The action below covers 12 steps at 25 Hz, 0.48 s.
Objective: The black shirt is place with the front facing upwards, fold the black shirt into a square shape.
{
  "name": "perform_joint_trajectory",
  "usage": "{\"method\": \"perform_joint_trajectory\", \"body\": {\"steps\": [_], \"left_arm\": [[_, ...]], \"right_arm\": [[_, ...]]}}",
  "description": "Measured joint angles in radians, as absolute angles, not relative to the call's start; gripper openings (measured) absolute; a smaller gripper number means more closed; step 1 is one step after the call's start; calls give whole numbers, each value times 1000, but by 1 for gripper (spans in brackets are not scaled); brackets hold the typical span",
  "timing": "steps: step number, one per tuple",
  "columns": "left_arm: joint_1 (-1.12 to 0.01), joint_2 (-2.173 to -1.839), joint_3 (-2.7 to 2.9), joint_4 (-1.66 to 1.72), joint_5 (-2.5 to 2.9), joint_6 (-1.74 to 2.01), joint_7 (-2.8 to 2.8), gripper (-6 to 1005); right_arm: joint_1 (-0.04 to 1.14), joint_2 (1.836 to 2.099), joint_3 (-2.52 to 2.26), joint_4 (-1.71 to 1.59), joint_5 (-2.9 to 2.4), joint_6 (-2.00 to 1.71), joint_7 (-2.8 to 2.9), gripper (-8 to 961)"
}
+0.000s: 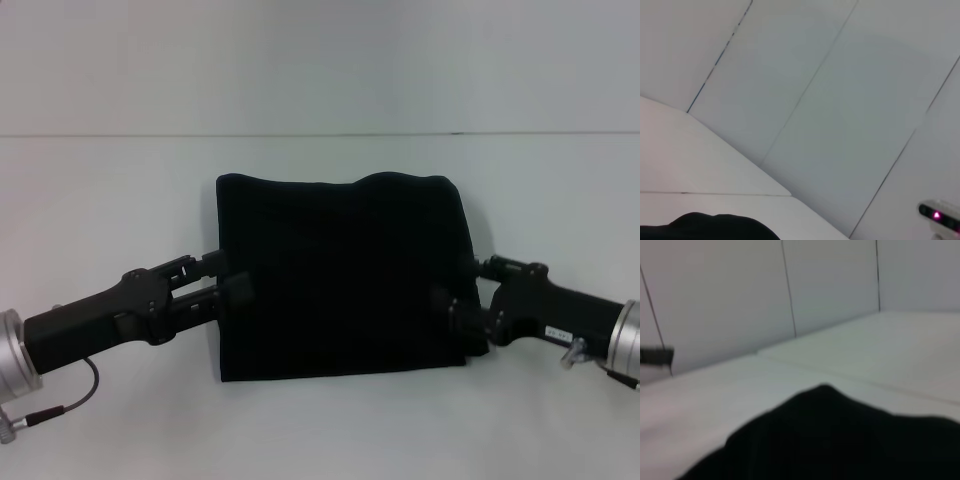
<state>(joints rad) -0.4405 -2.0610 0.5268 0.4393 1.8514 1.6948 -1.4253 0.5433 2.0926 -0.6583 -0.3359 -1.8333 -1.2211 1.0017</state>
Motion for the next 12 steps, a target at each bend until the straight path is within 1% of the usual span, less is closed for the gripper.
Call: {"method": "perform_joint_trajectory", "body": {"steps": [12], "left_arm": [[-447,-2057,516,439,1851,1695,-1446,750]], "right_arm": [[514,2088,-676,-320,-1830,-1180,999,677]]}}
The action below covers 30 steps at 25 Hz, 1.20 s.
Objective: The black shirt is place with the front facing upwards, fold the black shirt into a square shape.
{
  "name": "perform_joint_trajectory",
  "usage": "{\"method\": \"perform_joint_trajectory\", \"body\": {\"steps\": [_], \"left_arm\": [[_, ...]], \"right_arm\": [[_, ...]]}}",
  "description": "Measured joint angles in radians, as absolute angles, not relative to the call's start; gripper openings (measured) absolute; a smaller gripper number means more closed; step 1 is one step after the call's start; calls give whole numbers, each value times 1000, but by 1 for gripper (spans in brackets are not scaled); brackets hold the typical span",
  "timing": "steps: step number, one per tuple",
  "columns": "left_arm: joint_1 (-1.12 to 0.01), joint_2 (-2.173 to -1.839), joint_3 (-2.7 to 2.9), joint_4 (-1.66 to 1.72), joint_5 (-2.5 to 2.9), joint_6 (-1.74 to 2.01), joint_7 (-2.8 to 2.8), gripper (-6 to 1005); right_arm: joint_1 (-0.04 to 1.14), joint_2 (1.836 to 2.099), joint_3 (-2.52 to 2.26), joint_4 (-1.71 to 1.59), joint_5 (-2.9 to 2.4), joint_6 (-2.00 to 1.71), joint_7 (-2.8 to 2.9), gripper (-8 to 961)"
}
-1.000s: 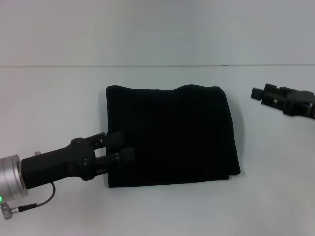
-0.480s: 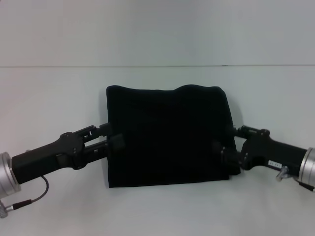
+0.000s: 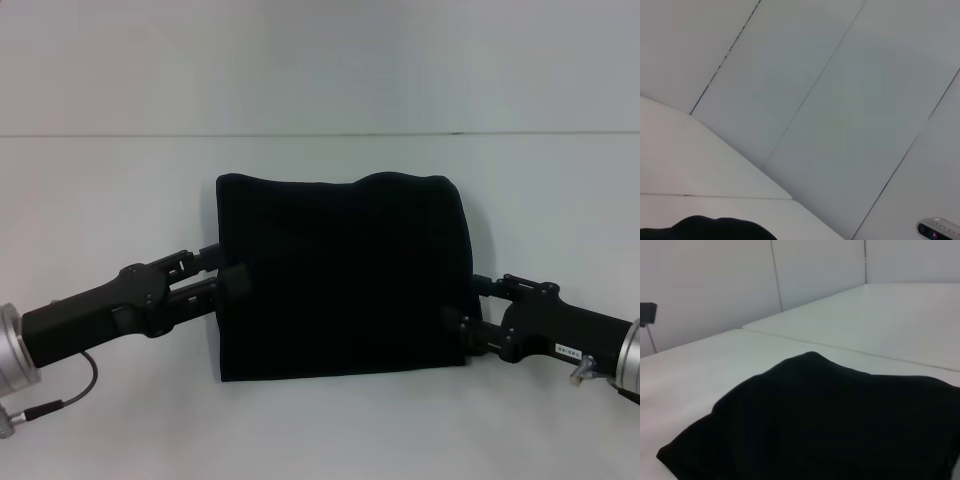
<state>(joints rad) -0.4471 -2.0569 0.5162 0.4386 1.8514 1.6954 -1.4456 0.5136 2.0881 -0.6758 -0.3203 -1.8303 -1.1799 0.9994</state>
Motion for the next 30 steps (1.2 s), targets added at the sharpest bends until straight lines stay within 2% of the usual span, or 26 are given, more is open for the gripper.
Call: {"method": "perform_joint_trajectory", "body": {"steps": [24,30], "left_arm": [[-451,-2060,516,439,1851,1693,-1460,751],[-451,-2060,516,439,1851,1694,-1460,751]], "right_arm": [[462,2085,-567,-343,-1821,-1122,998,679],[510,2094,-521,-347,-1803,-1188,948,679]]}}
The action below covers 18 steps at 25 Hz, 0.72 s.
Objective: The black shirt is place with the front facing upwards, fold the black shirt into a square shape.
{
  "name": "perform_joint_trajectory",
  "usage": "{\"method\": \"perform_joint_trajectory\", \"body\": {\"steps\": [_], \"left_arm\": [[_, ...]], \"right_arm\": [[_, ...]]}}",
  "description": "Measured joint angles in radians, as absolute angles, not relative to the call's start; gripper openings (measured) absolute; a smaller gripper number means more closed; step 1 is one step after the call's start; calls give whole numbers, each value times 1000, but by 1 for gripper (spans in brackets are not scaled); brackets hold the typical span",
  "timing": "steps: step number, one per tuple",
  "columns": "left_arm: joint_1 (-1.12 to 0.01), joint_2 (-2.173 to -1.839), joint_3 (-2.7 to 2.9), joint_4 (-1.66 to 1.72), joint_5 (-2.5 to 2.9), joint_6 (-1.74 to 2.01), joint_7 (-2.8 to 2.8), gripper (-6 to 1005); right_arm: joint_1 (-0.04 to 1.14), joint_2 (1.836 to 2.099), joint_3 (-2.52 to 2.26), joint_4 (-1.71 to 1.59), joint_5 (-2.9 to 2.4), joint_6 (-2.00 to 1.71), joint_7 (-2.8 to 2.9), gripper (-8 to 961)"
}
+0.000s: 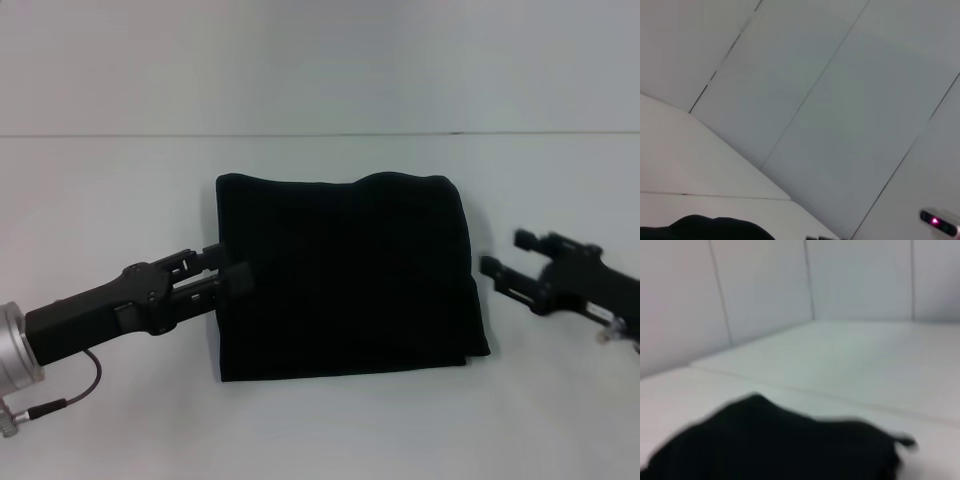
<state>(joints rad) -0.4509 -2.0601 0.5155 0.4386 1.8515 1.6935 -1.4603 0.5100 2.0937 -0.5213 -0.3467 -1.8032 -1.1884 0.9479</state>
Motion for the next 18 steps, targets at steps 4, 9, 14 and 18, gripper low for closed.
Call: {"method": "perform_joint_trajectory", "body": {"steps": [4,9,14,18], "left_arm": [[-451,-2060,514,438,1851,1689,-1460,751],[-451,-2061,514,437,1851,1673,-1483,751],[-448,-2059,514,436,1851,1672,-1489,751],[-445,-2057,514,436,1852,1671,-1497,751]], "right_arm": [[607,2096,-524,-297,-1782,-1169,922,679],[725,2097,-529,-214,-1789,-1011,930,678],[755,2097,-531,-162,-1792,-853,931,679],[738,2095,-527,-157,-1786,-844,932,679]]}}
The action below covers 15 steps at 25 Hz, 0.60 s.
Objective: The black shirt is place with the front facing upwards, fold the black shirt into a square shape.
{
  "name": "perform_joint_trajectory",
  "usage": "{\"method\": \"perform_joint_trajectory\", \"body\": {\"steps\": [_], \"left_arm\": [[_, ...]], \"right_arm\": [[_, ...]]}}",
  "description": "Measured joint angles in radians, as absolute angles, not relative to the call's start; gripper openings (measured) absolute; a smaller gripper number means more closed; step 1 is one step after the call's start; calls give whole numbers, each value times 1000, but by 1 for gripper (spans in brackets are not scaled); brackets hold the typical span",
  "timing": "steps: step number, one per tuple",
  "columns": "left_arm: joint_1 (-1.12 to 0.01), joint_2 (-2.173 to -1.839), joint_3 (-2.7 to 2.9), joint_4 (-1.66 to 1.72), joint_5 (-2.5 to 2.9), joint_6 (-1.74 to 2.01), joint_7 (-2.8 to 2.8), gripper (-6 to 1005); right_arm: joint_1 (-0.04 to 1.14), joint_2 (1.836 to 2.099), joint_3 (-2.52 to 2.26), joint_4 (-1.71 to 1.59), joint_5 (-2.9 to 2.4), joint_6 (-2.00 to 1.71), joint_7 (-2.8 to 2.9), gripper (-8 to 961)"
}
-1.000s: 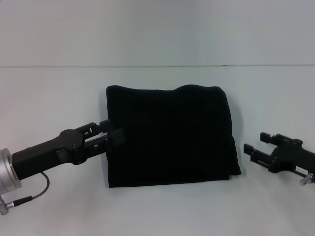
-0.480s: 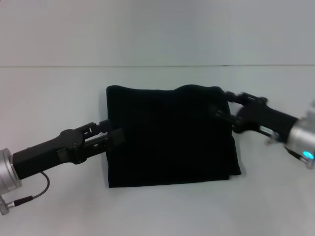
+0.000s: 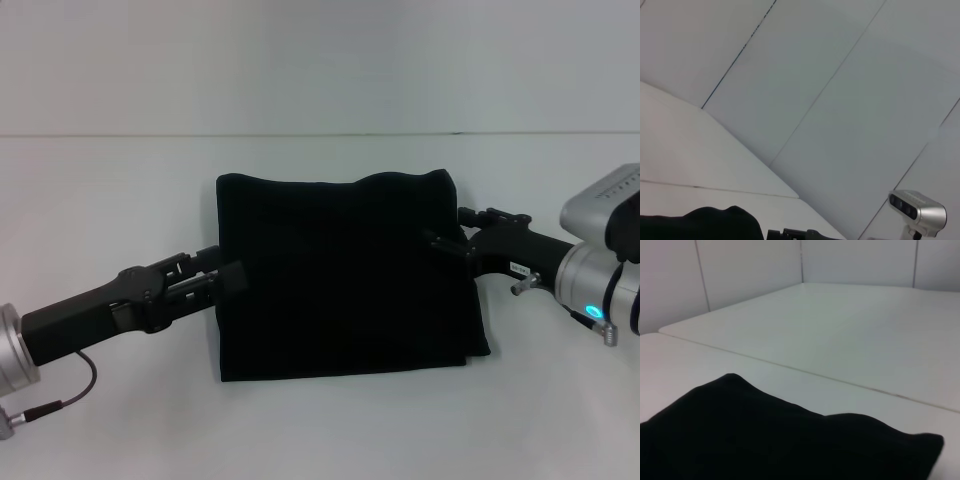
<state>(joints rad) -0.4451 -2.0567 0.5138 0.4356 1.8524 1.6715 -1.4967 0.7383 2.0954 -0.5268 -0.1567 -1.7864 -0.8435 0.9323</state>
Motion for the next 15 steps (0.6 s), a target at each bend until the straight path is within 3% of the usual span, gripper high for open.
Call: {"method": "perform_joint_trajectory", "body": {"steps": [7,15], "left_arm": [[-445,-2050,515,444,1854,1680,-1497,752],[-416,-2045,534,553,1963,1769,-1278,761]], "right_arm": [[685,2092,-520,-239,-1780,-1016,977,680],[525,2086,-527,-399,-1774,-1444,979,696]]}}
